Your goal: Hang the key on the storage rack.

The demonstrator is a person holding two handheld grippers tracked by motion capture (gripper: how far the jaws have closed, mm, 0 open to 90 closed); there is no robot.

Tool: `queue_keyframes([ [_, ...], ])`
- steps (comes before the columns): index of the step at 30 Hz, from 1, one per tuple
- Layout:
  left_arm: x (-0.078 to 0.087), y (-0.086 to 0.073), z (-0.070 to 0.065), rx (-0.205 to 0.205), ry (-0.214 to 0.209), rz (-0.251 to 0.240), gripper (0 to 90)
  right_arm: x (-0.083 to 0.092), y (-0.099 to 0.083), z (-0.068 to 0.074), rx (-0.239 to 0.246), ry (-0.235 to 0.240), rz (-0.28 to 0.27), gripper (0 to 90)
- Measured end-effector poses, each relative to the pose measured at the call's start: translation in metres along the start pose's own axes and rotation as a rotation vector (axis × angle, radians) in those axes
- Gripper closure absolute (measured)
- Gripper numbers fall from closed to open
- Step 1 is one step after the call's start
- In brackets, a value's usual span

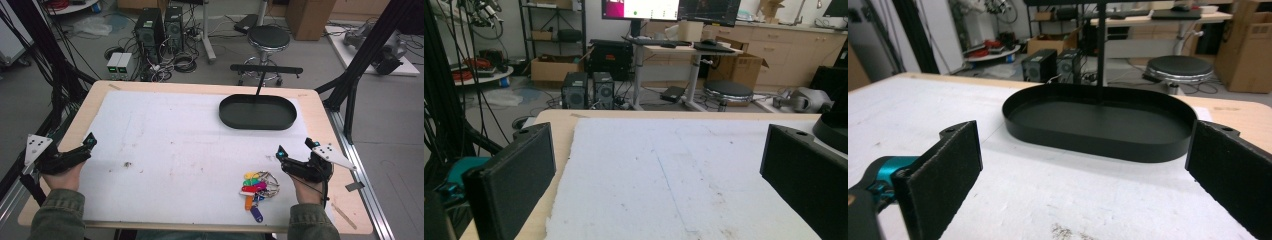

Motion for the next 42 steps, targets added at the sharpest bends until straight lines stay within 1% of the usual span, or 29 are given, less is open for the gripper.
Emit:
queue_keyframes([
  [1,0.0,0.0,0.0,0.0,-0.001,0.0,1.7,0.0,0.0,0.001,0.011,0.004,0.004,0.6],
  [5,0.0,0.0,0.0,0.0,0.001,0.003,1.7,-0.002,0.001,0.005,0.022,0.021,0.019,0.6],
  [6,0.0,0.0,0.0,-0.002,0.0,0.004,1.7,-0.004,0.001,0.008,0.034,0.033,0.031,0.6],
  [8,0.0,0.0,0.0,-0.004,0.0,0.005,1.7,-0.004,0.0,0.009,0.041,0.036,0.036,0.6],
  [9,0.0,0.0,0.0,-0.004,0.0,0.006,1.7,-0.005,0.0,0.011,0.043,0.049,0.051,0.6],
  [13,0.0,0.0,0.0,0.001,0.0,0.004,1.7,-0.007,0.0,0.017,0.06,0.073,0.074,0.6],
  [16,0.001,0.0,0.0,0.002,0.0,0.004,1.7,-0.009,-0.001,0.02,0.083,0.089,0.089,0.6],
  [21,0.0,-0.001,0.001,0.002,0.001,0.008,1.7,-0.012,-0.001,0.026,0.101,0.119,0.123,0.6],
  [23,0.001,-0.001,0.001,0.003,0.003,0.007,1.7,-0.012,-0.002,0.027,0.105,0.122,0.131,0.6],
  [24,0.001,-0.001,0.001,0.003,0.002,0.007,1.7,-0.013,-0.003,0.028,0.119,0.132,0.146,0.6],
  [27,0.001,-0.001,0.001,0.004,0.002,0.008,1.7,-0.016,-0.005,0.031,0.126,0.15,0.189,0.6],
  [30,0.001,-0.001,0.002,0.005,0.004,0.008,1.7,-0.018,-0.006,0.034,0.143,0.169,0.222,0.6],
  [32,0.001,-0.001,0.002,0.006,0.003,0.006,1.7,-0.019,-0.006,0.036,0.161,0.178,0.239,0.6],
  [38,0.001,-0.001,0.002,0.007,0.002,0.009,1.7,-0.021,-0.007,0.041,0.186,0.214,0.291,0.6],
  [42,0.001,-0.001,0.002,0.005,0.003,0.013,1.7,-0.023,-0.01,0.045,0.204,0.237,0.336,0.6],
])
Point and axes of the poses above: each handheld gripper's, and its own axes: x roughly backward along the jaws, y roughly out of its top, z roughly to its left, the point moved 3 cm from there along -x, roughly forward along the jaws, and after that the axes turned 8 degrees about -y, right-handed, at the moved point
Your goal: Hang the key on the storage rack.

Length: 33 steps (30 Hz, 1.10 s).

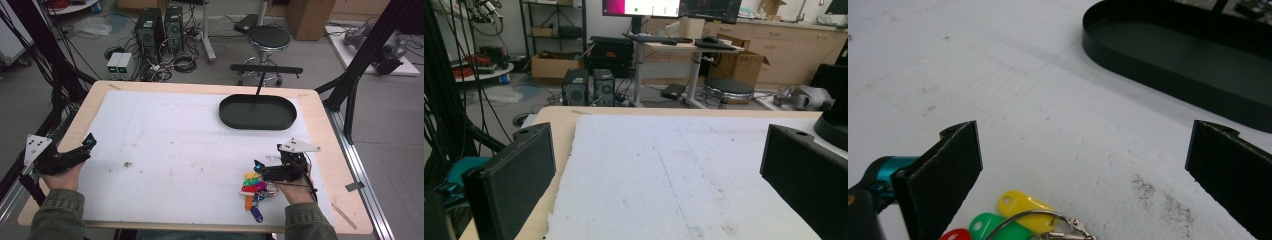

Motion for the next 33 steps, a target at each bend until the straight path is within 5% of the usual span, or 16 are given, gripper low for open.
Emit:
queue_keyframes([
  [19,0.0,0.0,0.001,0.006,0.001,0.0,1.7,-0.008,-0.001,0.013,0.101,0.115,0.166,0.6],
  [33,0.0,-0.001,0.001,0.007,-0.002,0.004,1.7,-0.006,-0.009,0.027,0.225,0.222,0.307,4.0],
])
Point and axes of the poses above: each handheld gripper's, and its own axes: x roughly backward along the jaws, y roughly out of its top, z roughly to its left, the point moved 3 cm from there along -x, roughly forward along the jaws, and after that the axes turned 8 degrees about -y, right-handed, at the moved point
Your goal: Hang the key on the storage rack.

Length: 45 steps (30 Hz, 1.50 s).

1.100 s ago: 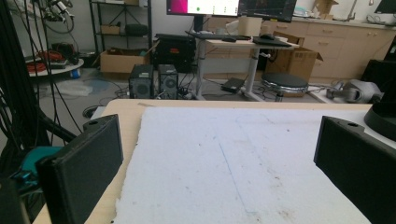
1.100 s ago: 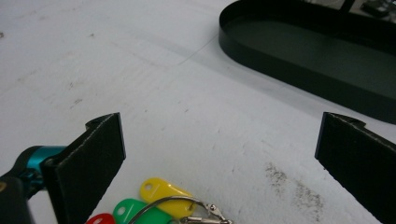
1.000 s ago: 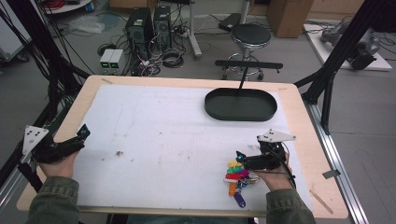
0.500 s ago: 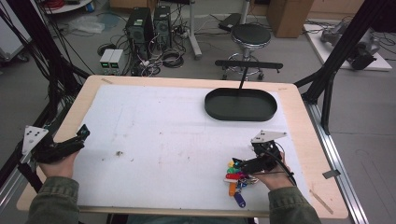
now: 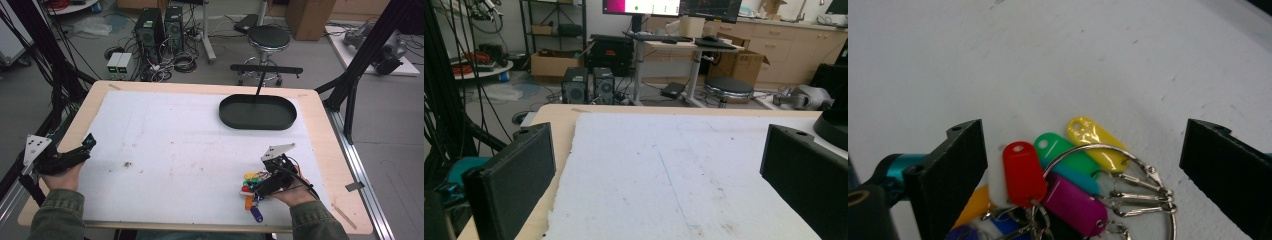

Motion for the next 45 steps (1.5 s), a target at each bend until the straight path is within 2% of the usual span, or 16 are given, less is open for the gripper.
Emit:
queue_keyframes([
  [1,0.0,0.0,0.0,0.0,0.0,0.0,1.7,0.0,-0.002,0.001,0.004,0.012,0.023,4.2],
  [2,0.0,0.0,0.0,0.0,0.0,0.0,1.7,0.0,-0.002,0.001,0.004,0.012,0.023,4.2],
  [4,0.0,0.0,0.0,0.001,0.001,-0.007,1.7,-0.002,-0.006,0.002,0.021,0.04,0.071,4.5],
  [5,0.0,0.0,0.0,0.001,0.001,-0.007,1.7,-0.002,-0.006,0.002,0.021,0.04,0.071,4.5],
  [7,0.0,0.0,0.0,0.002,0.003,-0.006,1.7,-0.004,-0.011,0.003,0.035,0.046,0.11,4.5],
  [10,0.0,0.0,0.0,0.003,0.002,-0.002,1.7,-0.005,-0.014,0.006,0.047,0.068,0.138,6.0],
  [12,0.0,0.0,0.0,0.004,0.003,-0.004,1.7,-0.005,-0.015,0.008,0.059,0.07,0.146,7.1],
  [15,0.0,0.0,0.0,0.006,0.003,-0.004,1.7,-0.004,-0.017,0.01,0.072,0.097,0.16,15.3],
  [21,0.001,0.0,0.001,0.01,0.01,-0.008,1.7,-0.005,-0.019,0.013,0.088,0.097,0.173,17.8],
  [30,0.002,0.001,0.002,0.008,0.016,-0.015,1.7,-0.006,-0.02,0.018,0.143,0.093,0.195,27.0],
  [35,0.002,0.001,0.002,0.011,0.018,-0.017,1.7,-0.009,-0.018,0.02,0.153,0.092,0.206,30.2],
  [37,0.002,0.001,0.002,0.012,0.017,-0.016,1.7,-0.01,-0.016,0.021,0.157,0.098,0.21,35.6],
  [38,0.002,0.001,0.002,0.012,0.017,-0.016,1.7,-0.01,-0.016,0.021,0.157,0.098,0.21,35.6],
  [39,0.002,0.001,0.002,0.012,0.016,-0.016,1.7,-0.01,-0.015,0.022,0.161,0.102,0.217,41.5],
  [42,0.002,0.001,0.002,0.014,0.014,-0.018,1.7,-0.01,-0.014,0.021,0.164,0.104,0.221,51.4],
  [45,0.002,0.0,0.003,0.027,0.012,-0.02,1.7,-0.01,-0.014,0.02,0.189,0.074,0.219,63.8],
])
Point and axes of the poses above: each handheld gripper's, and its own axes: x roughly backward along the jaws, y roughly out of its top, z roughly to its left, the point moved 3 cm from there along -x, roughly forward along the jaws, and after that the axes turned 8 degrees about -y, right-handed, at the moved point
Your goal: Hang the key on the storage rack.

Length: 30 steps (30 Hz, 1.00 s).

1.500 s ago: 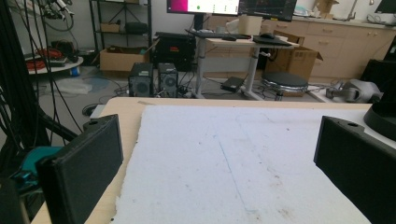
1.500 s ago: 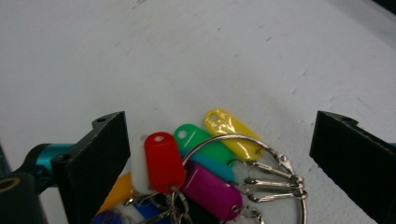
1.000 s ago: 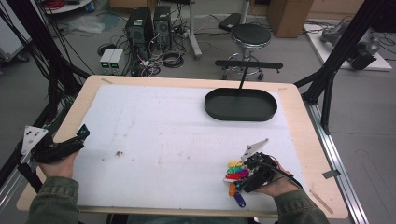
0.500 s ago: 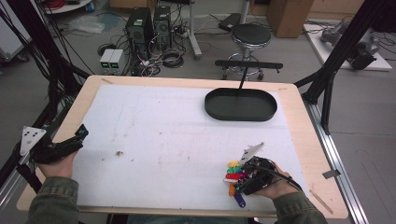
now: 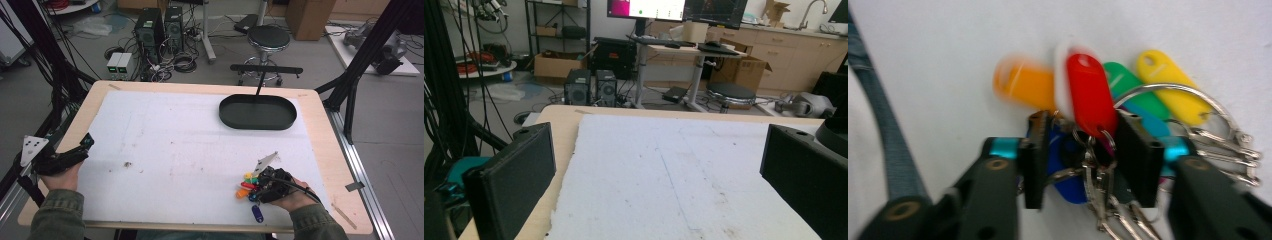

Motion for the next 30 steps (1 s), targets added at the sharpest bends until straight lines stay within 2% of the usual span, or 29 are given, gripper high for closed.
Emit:
queue_keyframes([
  [3,0.0003,0.0,0.0001,0.0,0.0,0.0,1.7,0.0007,-0.0002,-0.0007,0.011,-0.01,0.0,73.2],
  [8,0.0003,-0.0001,0.0003,0.003,-0.002,-0.001,1.8,0.0013,-0.0004,-0.0002,0.002,-0.004,-0.002,79.7],
  [13,0.0003,-0.0001,0.0001,0.004,-0.001,-0.002,1.8,0.0015,-0.0011,-0.0014,-0.038,0.016,0.0,81.4],
  [19,0.0002,-0.0002,0.0002,0.006,-0.002,-0.001,1.8,0.0021,-0.0021,0.0001,-0.051,0.027,0.005,82.0],
  [25,0.0004,-0.0004,0.0005,0.005,-0.002,0.0,2.8,0.0036,-0.004,-0.0022,-0.069,0.031,-0.023,82.0],
  [30,0.0002,-0.0005,0.0001,0.007,-0.006,-0.005,3.3,0.01,-0.0045,-0.0063,-0.106,0.01,-0.075,82.0],
])
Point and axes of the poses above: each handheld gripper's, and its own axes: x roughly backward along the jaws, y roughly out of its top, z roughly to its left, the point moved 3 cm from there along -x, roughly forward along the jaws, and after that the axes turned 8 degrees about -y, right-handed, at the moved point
